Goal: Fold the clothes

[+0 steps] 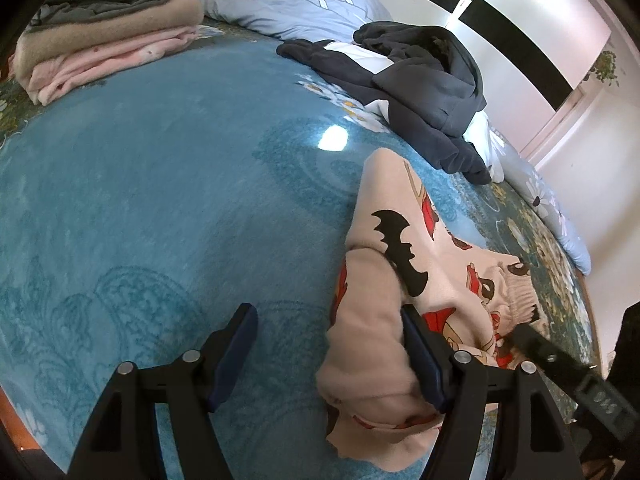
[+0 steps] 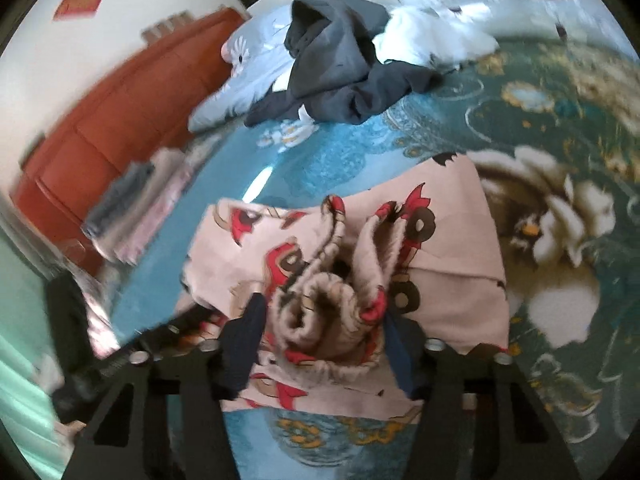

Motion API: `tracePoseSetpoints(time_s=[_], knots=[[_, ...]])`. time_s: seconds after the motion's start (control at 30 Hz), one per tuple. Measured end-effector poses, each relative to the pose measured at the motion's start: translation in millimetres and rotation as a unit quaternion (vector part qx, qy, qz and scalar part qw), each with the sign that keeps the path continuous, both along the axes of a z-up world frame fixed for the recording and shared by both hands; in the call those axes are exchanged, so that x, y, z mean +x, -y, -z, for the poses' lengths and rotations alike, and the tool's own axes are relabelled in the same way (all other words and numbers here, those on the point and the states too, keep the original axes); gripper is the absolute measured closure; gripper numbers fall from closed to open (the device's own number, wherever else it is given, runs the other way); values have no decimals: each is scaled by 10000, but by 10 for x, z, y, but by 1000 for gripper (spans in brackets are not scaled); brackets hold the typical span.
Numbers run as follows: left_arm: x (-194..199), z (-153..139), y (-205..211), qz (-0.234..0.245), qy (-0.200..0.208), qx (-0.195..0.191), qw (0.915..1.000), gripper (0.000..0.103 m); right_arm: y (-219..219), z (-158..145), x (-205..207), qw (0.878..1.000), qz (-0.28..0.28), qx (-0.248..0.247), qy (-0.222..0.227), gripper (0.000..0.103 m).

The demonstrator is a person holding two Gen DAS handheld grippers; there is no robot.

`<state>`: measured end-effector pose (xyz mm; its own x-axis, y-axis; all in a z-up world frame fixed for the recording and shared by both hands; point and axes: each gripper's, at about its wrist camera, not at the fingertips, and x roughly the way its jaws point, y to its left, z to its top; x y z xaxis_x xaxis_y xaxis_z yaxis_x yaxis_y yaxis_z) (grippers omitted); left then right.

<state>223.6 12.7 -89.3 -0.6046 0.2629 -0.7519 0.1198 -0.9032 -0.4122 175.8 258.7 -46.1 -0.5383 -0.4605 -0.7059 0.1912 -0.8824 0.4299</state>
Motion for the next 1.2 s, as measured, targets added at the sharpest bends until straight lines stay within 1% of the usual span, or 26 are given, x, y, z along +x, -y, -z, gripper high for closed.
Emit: tracePoseSetpoints(time_s=[0.07, 0.13, 0.17, 0.2, 0.23, 0.33, 0.37, 0.43, 0.5, 0.57, 0.67, 0.7, 0.83, 0.93, 1.07, 1.13, 1.2], knots=[[5, -2, 5, 2, 7, 7, 10000, 28, 14, 67, -31, 9999, -34, 65, 74, 55], [13, -15, 19, 3, 17, 45, 10000, 28, -16, 132, -64, 9998, 2, -13, 203, 62], [19, -23, 31, 2, 19, 87, 10000, 27, -28, 122, -66, 9998, -1, -42, 197, 67], [25, -32, 43, 0, 22, 129, 9999, 28, -44, 100, -70, 9998, -29, -124, 176, 71], [35, -58, 53, 20, -16, 201, 9998, 28, -81, 48, -66, 9995, -76, -274, 101, 72], [72, -181, 69, 146, -236, 468, 9985, 27, -218, -183, -40, 9974, -209, -626, -302, 74], [82, -229, 60, 209, -326, 504, 9980, 27, -278, -274, -22, 9961, -226, -716, -458, 74], [80, -288, 20, 306, -424, 439, 9977, 27, -426, -461, 13, 9934, -182, -842, -759, 74], [57, -270, -7, 366, -389, 381, 9978, 27, -626, -588, 33, 9914, -17, -904, -942, 74], [24, -168, -30, 384, -204, 391, 9983, 27, -794, -535, 10, 9917, 116, -978, -823, 74], [-11, -53, -60, 401, 28, 404, 9984, 27, -928, -215, -38, 9938, 293, -1022, -316, 74], [-12, -55, -58, 393, 35, 379, 9985, 27, -950, -78, -54, 9941, 355, -1020, -112, 74], [-28, -162, -27, 239, -87, 155, 9996, 27, -1016, 285, -91, 9904, 540, -1206, 414, 72], [-66, -340, -66, 278, -356, 234, 9987, 27, -970, 159, -87, 9905, 382, -1304, 210, 71], [-138, -581, -308, 689, -779, 238, 9943, 27, -904, -3, -85, 9897, 168, -1419, -46, 71], [-187, -646, -469, 987, -893, 280, 9907, 27, -853, 0, -130, 9903, 92, -1384, -10, 71], [-231, -665, -633, 1303, -969, 315, 9862, 27, -882, 72, -161, 9905, 226, -1348, 136, 71]])
